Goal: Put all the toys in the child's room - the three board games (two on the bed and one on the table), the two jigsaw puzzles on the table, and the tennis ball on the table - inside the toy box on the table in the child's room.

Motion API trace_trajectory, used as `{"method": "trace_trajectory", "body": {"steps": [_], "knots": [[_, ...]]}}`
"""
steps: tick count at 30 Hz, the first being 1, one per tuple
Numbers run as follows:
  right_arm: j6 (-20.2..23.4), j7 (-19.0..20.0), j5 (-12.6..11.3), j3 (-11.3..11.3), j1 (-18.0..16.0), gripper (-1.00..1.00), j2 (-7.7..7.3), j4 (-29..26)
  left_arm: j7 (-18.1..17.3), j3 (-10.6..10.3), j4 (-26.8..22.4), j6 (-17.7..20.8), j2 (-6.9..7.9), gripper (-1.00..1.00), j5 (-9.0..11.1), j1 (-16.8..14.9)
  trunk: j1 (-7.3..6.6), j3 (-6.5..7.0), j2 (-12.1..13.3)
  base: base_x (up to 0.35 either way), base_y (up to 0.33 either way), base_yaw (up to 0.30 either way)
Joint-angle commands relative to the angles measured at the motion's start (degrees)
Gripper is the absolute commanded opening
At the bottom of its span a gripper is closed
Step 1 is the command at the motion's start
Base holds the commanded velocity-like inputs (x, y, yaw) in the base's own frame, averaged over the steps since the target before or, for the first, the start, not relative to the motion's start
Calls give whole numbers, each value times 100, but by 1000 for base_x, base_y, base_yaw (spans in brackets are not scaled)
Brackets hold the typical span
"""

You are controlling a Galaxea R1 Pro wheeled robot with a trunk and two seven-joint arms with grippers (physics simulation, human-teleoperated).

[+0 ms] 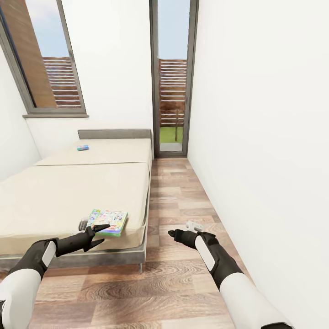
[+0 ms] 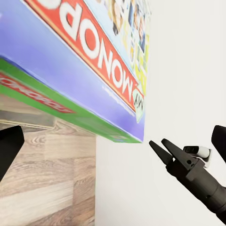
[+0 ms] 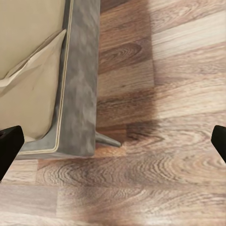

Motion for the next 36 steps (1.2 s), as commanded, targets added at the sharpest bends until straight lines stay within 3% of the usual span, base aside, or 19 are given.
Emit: {"method": "trace_trajectory", "body": {"steps": [1, 5, 13, 36], "knots": [[25, 10, 7, -1, -1, 100, 0, -6, -17, 26, 0, 46, -2, 100, -10, -5, 2, -28, -5, 0, 0, 0], [25, 11, 7, -1, 0, 100, 0, -6, -18, 26, 0, 47, -2, 100, -10, -5, 2, -28, -5, 0, 0, 0], [25, 10, 7, -1, -2, 100, 0, -6, -17, 26, 0, 47, -2, 100, -10, -5, 22, -205, -16, 0, 0, 0], [25, 11, 7, -1, -3, 100, 4, -6, -16, 1, 0, 42, -10, 100, -18, -5, 22, -205, -16, 48, 2, 0]]}}
